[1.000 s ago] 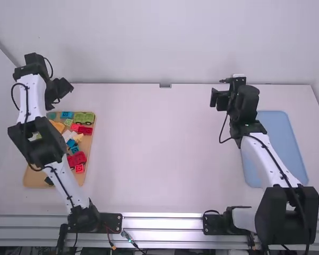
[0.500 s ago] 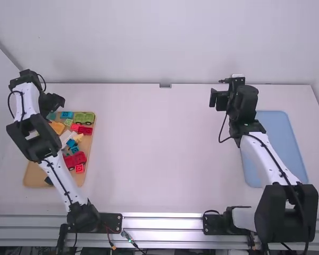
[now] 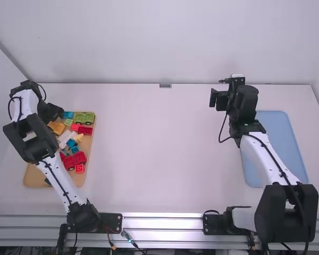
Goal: Assemble lego blocks to make yellow taxi
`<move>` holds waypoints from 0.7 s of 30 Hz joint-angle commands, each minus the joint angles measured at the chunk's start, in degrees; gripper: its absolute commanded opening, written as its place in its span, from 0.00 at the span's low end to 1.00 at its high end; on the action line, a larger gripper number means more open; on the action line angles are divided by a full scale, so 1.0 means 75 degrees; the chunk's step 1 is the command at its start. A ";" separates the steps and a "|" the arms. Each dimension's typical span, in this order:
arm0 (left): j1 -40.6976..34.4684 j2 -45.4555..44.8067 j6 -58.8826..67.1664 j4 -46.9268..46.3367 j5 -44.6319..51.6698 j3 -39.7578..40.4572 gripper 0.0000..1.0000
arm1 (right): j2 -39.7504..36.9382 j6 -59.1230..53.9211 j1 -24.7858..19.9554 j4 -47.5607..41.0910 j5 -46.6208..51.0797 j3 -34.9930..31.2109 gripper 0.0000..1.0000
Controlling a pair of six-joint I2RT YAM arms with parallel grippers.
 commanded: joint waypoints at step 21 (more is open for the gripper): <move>-0.0017 0.0012 -0.0026 0.0644 -0.0402 -0.0839 0.74 | 0.0067 0.0055 0.0038 0.0017 -0.0015 0.0347 0.99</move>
